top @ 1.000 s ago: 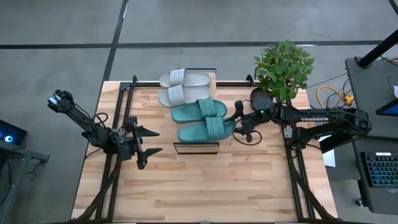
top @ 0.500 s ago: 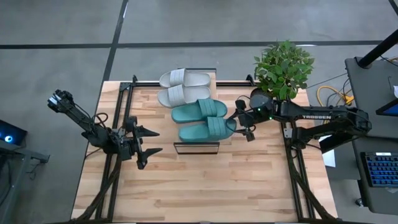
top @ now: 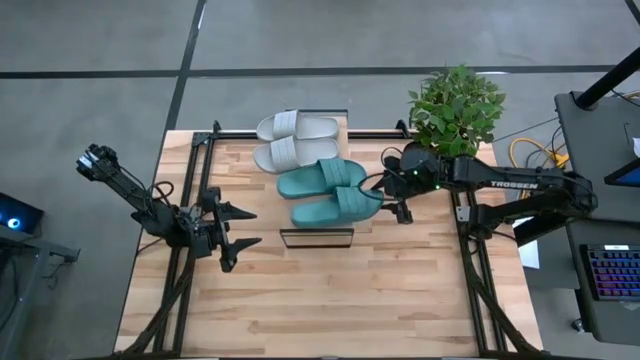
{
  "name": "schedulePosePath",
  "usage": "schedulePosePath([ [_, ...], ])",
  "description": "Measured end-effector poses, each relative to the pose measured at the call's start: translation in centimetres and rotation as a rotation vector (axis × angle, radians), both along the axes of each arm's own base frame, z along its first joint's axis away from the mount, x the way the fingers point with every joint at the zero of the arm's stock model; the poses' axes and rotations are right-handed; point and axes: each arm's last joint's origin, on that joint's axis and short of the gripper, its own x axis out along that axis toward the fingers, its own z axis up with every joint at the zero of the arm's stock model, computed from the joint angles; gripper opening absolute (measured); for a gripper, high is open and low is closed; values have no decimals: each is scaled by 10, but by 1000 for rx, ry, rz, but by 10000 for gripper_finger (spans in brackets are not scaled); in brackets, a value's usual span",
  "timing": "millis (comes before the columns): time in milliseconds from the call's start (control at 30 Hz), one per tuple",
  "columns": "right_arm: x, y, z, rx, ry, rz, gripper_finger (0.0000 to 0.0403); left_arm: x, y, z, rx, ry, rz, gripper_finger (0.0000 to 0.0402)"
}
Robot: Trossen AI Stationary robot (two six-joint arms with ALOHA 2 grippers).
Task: Pick and place slides into the shelf
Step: Put the blue slide on the shelf
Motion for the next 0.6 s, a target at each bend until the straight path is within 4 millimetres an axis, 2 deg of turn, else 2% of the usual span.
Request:
schedulePosePath([
  [167,4,13,7,-65,-29,101,268,0,0,0,1,0,0,251],
  [400,10,35,8,-190,-66,298,310,0,0,-1,2,2,0,251],
  [600,9,36,9,-391,-38,290,338,0,0,-1,2,2,-1,251],
])
